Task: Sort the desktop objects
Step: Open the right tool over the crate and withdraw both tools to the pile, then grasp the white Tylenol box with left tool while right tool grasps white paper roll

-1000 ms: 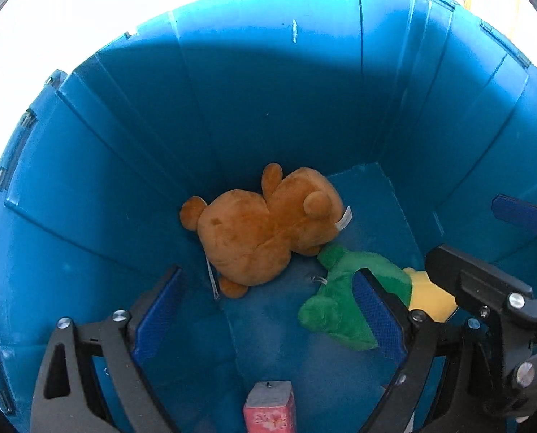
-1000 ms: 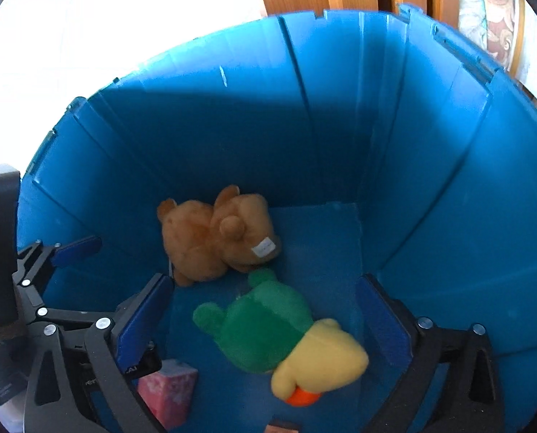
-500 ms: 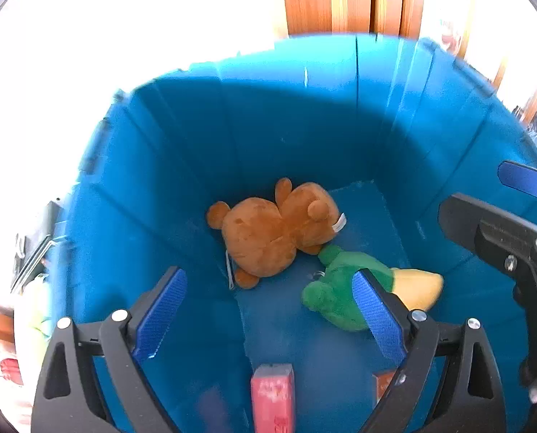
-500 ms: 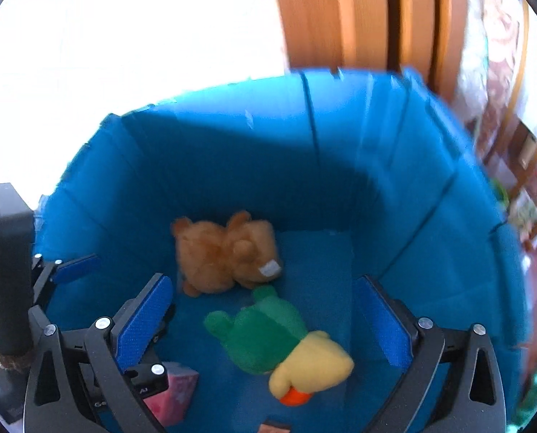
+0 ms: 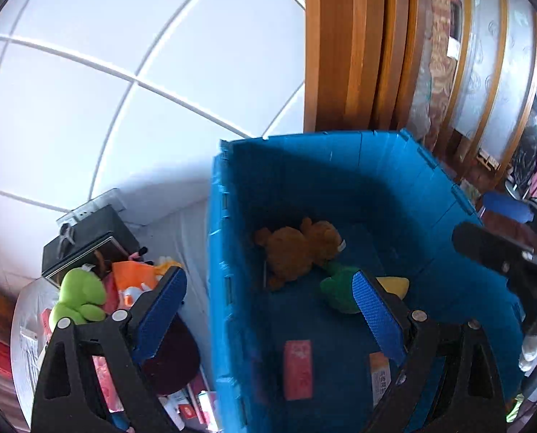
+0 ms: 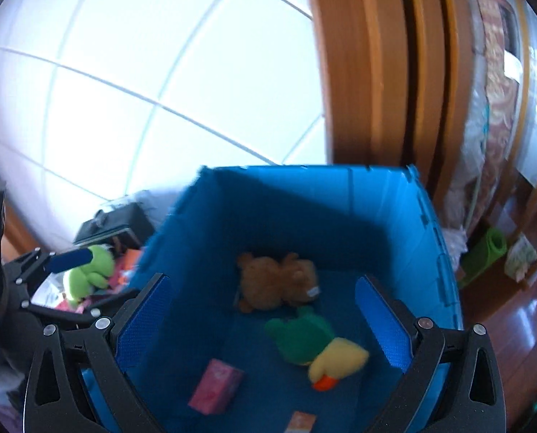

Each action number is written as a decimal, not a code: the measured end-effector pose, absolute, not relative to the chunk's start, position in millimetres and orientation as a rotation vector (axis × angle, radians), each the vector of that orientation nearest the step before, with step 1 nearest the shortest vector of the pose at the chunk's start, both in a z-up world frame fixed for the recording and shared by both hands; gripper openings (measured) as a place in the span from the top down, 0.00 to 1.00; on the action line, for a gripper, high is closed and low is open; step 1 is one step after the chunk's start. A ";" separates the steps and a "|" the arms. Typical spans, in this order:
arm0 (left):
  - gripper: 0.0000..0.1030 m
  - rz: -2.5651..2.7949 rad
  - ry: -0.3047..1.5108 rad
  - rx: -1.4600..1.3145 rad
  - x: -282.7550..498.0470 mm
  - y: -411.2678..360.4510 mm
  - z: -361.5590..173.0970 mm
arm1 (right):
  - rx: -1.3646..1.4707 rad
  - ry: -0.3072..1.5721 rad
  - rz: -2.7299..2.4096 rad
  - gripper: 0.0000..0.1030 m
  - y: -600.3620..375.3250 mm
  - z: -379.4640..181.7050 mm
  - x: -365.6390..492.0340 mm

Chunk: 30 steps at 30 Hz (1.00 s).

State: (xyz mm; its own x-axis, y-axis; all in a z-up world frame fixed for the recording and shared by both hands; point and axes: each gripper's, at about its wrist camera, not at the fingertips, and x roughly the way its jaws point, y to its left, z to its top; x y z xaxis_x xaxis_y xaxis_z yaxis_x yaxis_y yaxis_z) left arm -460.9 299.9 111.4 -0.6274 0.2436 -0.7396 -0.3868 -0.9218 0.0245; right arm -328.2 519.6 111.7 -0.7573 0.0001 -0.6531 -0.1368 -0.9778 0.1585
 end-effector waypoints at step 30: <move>0.08 2.940 0.119 -1.349 -196.1 -125.8 -98.7 | -1.215 0.170 3.255 0.00 146.3 -5.7 -234.0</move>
State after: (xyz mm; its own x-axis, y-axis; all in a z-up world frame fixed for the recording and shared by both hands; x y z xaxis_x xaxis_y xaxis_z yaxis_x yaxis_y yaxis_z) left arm -196.1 -125.8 -98.7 -0.6486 -0.1169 -0.7521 0.0559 -0.9928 0.1061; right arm -234.0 146.3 -5.7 -0.7065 -0.3428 -0.6191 0.2764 -0.9390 0.2046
